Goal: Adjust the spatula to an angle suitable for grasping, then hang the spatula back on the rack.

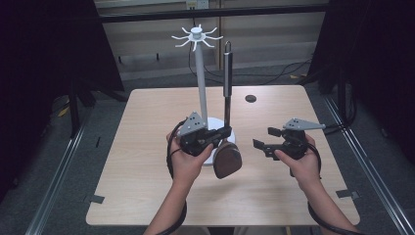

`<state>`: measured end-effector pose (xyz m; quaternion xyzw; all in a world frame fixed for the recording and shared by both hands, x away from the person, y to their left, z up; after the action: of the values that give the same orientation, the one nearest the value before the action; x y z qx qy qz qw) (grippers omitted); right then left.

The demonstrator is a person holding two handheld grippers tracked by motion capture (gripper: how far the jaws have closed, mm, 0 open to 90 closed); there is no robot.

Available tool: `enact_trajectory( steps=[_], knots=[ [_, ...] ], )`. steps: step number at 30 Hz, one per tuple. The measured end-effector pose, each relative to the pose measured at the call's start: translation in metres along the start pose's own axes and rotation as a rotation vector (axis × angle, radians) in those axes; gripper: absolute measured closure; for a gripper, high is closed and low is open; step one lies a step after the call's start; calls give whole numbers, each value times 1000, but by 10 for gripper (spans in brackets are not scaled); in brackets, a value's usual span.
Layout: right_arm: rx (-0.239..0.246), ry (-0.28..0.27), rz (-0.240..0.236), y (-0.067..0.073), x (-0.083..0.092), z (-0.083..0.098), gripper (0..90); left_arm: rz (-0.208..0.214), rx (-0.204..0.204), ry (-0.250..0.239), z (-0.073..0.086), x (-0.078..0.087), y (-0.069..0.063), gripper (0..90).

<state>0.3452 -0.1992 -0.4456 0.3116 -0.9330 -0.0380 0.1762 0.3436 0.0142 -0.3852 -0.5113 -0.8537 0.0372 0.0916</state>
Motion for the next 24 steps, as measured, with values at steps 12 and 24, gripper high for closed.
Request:
enact_trajectory(
  steps=[12,24],
  knots=[
    [23,28,35,-9,3,16,151,-11,-6,-20,2,8,4,884],
    [22,38,48,-12,7,21,142,-33,12,-36,3,11,12,884]
  ],
)
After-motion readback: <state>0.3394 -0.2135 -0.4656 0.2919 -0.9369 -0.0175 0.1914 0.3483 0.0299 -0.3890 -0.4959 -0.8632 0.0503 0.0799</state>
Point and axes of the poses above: each handheld gripper's, and its own axes: x roughly backward along the jaws, z roughly out of its underside, y roughly to its left, the point moved 6 cm from there along -x, roughly forward along the jaws, and after that the axes turned 7 degrees about -y, right-handed, at the moved point
